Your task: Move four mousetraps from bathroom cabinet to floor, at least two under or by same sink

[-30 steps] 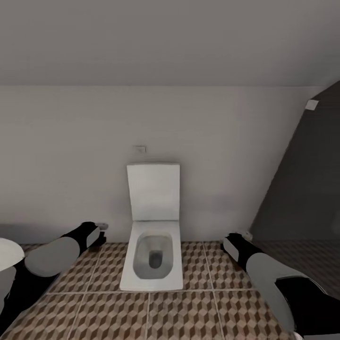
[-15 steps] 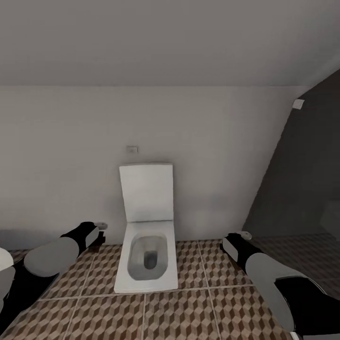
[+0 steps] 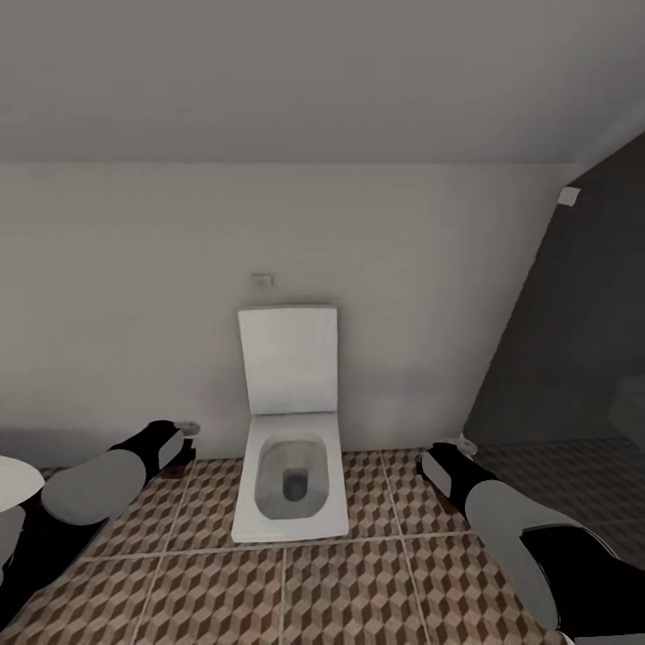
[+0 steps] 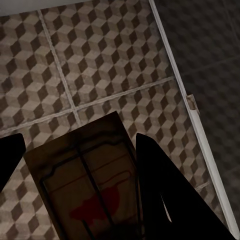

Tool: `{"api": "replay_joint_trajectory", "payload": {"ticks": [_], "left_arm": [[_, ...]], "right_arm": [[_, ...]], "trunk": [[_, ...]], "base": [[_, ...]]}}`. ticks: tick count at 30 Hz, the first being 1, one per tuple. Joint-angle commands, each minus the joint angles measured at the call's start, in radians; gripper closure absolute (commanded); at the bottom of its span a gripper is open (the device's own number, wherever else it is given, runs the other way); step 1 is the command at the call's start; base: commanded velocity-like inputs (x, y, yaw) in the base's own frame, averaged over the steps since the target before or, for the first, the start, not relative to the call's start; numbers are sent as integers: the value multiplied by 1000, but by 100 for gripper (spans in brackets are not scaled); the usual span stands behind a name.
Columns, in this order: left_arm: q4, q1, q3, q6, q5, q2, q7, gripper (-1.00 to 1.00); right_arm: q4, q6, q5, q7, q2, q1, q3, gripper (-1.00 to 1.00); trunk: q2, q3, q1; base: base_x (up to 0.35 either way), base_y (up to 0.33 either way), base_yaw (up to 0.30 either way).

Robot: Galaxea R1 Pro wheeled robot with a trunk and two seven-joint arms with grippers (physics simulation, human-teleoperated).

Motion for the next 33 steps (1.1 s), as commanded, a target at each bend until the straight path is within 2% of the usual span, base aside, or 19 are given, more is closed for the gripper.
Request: {"api": "replay_joint_trajectory", "payload": {"ticks": [1, 5, 11, 13, 15, 17, 19, 21, 24, 29, 33], "left_arm": [[0, -1, -7, 3, 11, 0, 1, 100], [0, -1, -7, 5, 11, -2, 1, 100], [1, -1, -3, 4, 13, 1, 4, 100], [1, -1, 1, 8, 18, 16, 6, 100], [1, -2, 11, 15, 20, 32, 7, 100], [-2, -2, 49, 22, 20, 36, 7, 100], [-5, -2, 66, 29, 19, 34, 7, 100], [-7, -2, 75, 63, 19, 29, 5, 100], [-8, -2, 80, 128, 18, 16, 3, 100], [-9, -2, 82, 153, 17, 0, -8, 100], [-9, -1, 82, 155, 18, -5, -32, 100]], "right_arm": [[-2, 4, -11, -7, 0, 0, 9, 100], [-3, 4, -11, -7, 0, 0, 9, 100], [-2, 5, -7, -7, -1, 0, 19, 100], [-3, 5, 6, -7, -1, 0, 61, 100], [-5, 6, 16, -7, -1, -1, 126, 100], [-11, 17, 19, -11, 11, -20, 166, 100], [-10, 63, 17, -11, 18, -67, 173, 100], [-5, 177, 14, -10, 21, -117, 175, 100], [10, 267, 10, -10, 27, -139, 171, 100], [33, 283, 11, 0, 26, -142, 168, 100], [36, 282, 10, 40, 18, -142, 167, 100]], "trunk": [[-1, -1, 0], [-1, -1, 0], [-43, -20, 23], [-57, -26, 31], [-71, -32, 38], [-85, -39, 46], [-99, -45, 54], [-113, -51, 61], [-134, -61, 73], [-169, -76, 92], [-197, -89, 107]], "base": [[-3, 4, 0], [-1, 1, 0], [0, 0, 0], [0, 0, 0], [0, 0, 0], [0, 0, 0], [0, 0, 0], [0, 0, 0], [0, 0, 0], [0, 0, 0], [0, 0, 0]]}}
